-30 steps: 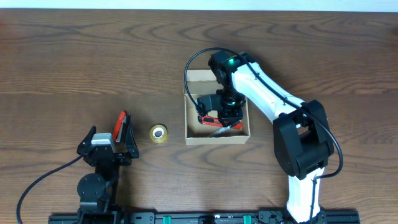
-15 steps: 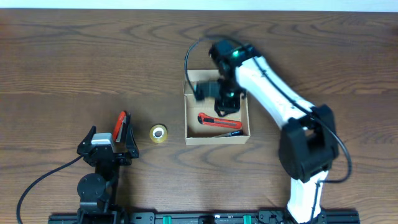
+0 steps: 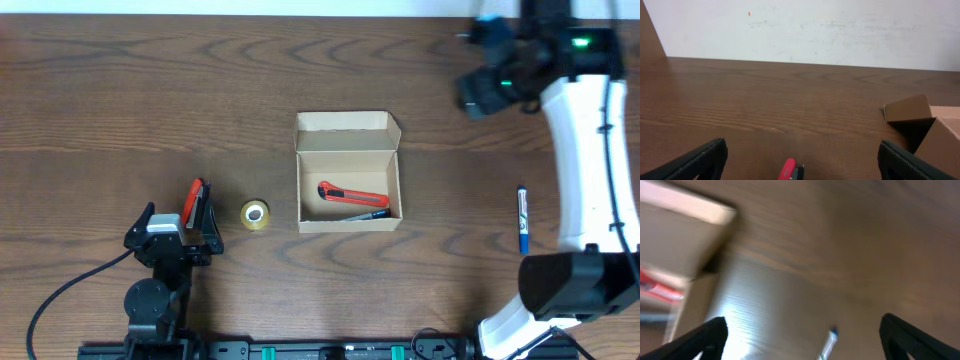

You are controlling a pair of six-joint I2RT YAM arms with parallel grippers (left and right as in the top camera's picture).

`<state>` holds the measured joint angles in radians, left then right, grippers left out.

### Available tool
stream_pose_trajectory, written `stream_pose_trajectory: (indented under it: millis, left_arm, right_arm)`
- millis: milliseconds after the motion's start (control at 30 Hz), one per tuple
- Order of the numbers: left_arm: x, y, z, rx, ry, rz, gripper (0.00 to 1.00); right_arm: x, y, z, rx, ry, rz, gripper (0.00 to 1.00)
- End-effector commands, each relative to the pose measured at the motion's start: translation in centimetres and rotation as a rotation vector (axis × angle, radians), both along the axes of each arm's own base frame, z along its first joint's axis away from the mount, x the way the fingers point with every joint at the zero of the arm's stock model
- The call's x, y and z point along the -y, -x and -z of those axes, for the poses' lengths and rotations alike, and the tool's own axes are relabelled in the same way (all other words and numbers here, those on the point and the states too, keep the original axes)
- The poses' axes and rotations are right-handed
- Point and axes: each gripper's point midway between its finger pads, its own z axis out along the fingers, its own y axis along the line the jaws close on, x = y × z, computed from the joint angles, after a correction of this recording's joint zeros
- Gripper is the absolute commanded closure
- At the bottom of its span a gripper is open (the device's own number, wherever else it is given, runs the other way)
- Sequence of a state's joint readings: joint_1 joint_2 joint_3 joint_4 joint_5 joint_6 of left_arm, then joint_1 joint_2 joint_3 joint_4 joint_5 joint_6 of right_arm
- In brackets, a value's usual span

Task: Pack container
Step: 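Move the right gripper over the blue-capped whiteboard marker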

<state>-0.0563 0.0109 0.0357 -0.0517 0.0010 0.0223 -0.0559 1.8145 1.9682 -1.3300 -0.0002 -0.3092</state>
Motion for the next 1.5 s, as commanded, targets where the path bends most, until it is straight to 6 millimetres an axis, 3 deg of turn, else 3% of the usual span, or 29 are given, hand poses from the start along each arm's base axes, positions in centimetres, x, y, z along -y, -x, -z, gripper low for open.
stream_pose_trajectory:
  millis: [0, 133, 267, 467, 700, 833, 933, 1133, 1467]
  left_arm:
    - [0.4, 0.0, 1.9, -0.047, 0.004, 0.021, 0.05]
    - [0.4, 0.0, 1.9, -0.047, 0.004, 0.021, 0.05]
    - [0.4, 0.0, 1.9, -0.047, 0.004, 0.021, 0.05]
    - [0.4, 0.0, 1.9, -0.047, 0.004, 0.022, 0.05]
    - [0.4, 0.0, 1.9, -0.047, 0.004, 0.022, 0.05]
    - [0.4, 0.0, 1.9, -0.047, 0.005, 0.022, 0.04]
    - [0.4, 0.0, 1.9, -0.047, 0.004, 0.021, 0.05]
    - [0.4, 0.0, 1.9, -0.047, 0.004, 0.021, 0.05]
    - [0.4, 0.0, 1.9, -0.047, 0.004, 0.021, 0.04]
  right_arm:
    - [6.0, 1.3, 0.5, -0.023, -0.012, 0.352, 0.09]
    - [9.5, 3.6, 0.9, -0.074, -0.035, 0.486, 0.14]
    - [10.5, 6.1, 3.0, -0.184, -0.04, 0.521, 0.14]
    - [8.6, 11.1, 7.8, -0.368, -0.107, 0.528, 0.2]
    - [7.1, 15.8, 8.1, -0.262, -0.103, 0.555, 0.14]
    - [7.8, 15.1, 8.2, -0.117, -0.034, 0.41, 0.1]
    - [8.6, 14.1, 9.1, -0.052, -0.012, 0.403, 0.07]
    - [9.8, 13.7, 13.2, -0.094, -0.005, 0.376, 0.09]
    - [11.5, 12.7, 17.5, -0.167, -0.039, 0.415, 0.12]
